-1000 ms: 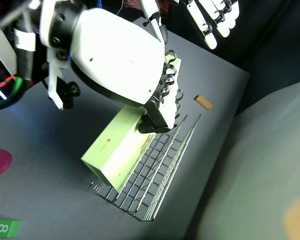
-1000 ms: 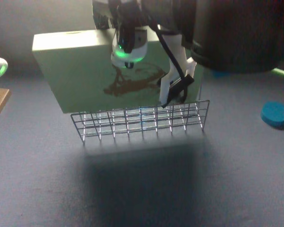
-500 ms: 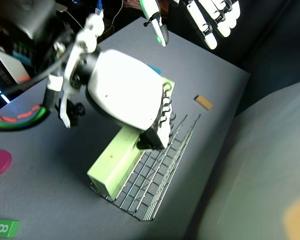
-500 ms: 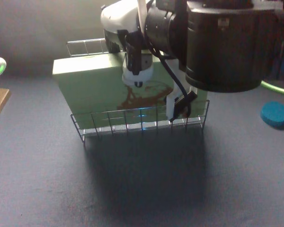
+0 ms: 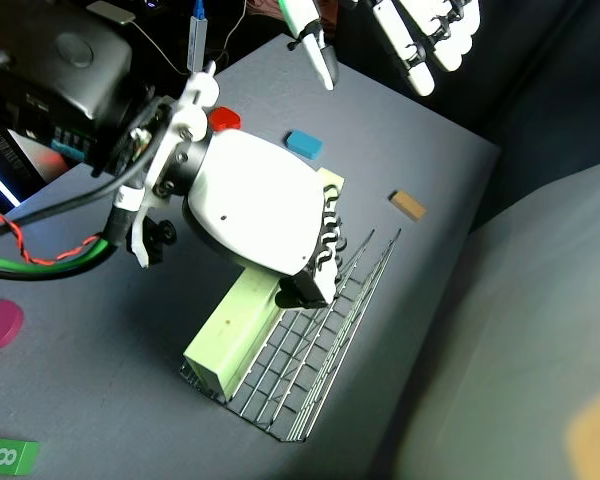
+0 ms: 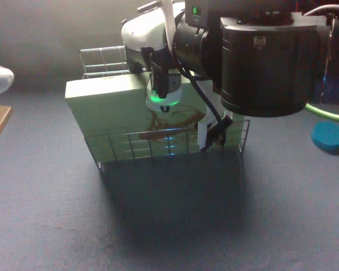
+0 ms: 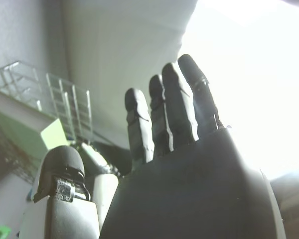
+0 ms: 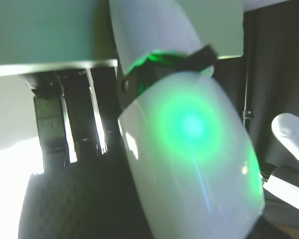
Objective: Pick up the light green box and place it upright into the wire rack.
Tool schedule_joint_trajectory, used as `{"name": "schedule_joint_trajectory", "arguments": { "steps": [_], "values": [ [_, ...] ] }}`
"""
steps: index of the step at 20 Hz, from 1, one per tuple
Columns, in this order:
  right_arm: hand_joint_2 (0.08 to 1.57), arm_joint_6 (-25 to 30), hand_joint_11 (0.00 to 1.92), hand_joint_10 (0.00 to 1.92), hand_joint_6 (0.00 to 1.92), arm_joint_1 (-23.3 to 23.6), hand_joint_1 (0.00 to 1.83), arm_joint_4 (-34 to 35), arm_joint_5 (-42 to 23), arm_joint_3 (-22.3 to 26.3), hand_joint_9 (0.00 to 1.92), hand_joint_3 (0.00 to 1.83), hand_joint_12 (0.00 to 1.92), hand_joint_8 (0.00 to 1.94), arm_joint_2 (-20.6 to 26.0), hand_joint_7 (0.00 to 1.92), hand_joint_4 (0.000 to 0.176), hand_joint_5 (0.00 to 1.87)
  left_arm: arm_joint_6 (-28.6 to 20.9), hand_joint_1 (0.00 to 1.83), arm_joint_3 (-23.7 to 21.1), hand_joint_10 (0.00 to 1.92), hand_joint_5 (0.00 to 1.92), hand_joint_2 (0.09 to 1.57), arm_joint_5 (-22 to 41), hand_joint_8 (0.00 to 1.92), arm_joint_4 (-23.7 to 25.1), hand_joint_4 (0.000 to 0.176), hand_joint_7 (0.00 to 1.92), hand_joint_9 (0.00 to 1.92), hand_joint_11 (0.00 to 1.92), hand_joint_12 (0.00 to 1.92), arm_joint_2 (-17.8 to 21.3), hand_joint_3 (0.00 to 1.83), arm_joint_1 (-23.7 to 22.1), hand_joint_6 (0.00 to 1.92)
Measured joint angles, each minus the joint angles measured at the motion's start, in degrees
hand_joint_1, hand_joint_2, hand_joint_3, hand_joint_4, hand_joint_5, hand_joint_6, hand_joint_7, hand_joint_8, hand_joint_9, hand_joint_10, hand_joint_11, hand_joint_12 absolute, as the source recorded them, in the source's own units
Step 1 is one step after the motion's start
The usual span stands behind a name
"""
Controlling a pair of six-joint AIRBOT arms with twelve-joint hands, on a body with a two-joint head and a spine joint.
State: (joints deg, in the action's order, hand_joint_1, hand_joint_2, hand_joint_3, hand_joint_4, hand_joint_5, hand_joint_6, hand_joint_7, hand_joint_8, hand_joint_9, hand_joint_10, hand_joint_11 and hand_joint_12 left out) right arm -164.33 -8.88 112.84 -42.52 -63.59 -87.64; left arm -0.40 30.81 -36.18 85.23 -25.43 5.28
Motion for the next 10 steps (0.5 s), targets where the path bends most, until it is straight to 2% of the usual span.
{"name": "schedule_joint_trajectory", "arguments": {
  "steps": [4, 8, 9, 10],
  "values": [
    [1.17, -0.13, 0.68, 1.46, 1.10, -0.37, 1.36, 0.07, 0.44, 0.00, 0.83, 0.00, 1.52, 1.07, -0.02, 0.91, 0.000, 0.80, -0.11, 0.15, -1.60, 0.00, 0.37, 1.23, -0.90, 0.00, -0.31, 0.057, 0.26, 0.24, 0.00, 0.65, -0.15, 0.00, 0.13, 0.00],
    [1.18, -0.09, 0.66, 1.49, 1.17, -0.59, 1.35, -0.35, 0.70, -0.02, 0.78, 0.00, 1.53, 1.05, 0.00, 0.90, 0.000, 0.79, -0.83, 0.15, -2.25, 0.00, 0.37, 1.23, -2.03, 0.00, -0.55, 0.058, 0.26, 0.24, 0.00, 0.62, -1.90, 0.00, 0.72, 0.00],
    [1.19, -0.09, 0.63, 1.17, 1.26, -0.68, 1.21, -0.24, 0.83, -0.07, 0.71, 0.00, 1.52, 1.15, -0.11, 0.88, 0.000, 0.77, -0.98, 0.15, -2.32, 0.00, 0.37, 1.24, -2.08, 0.00, -0.50, 0.058, 0.25, 0.24, 0.00, 0.62, -2.40, 0.00, 0.72, 0.00],
    [1.21, -0.09, 0.58, 1.02, 1.32, -0.72, 1.17, -0.04, 0.87, -0.07, 0.69, 0.00, 1.53, 1.22, -0.13, 0.83, 0.018, 0.76, -1.14, 0.15, -2.56, 0.00, 0.36, 1.24, -2.27, 0.00, -0.46, 0.058, 0.24, 0.24, 0.00, 0.62, -3.26, 0.00, 0.72, 0.00]
  ]
}}
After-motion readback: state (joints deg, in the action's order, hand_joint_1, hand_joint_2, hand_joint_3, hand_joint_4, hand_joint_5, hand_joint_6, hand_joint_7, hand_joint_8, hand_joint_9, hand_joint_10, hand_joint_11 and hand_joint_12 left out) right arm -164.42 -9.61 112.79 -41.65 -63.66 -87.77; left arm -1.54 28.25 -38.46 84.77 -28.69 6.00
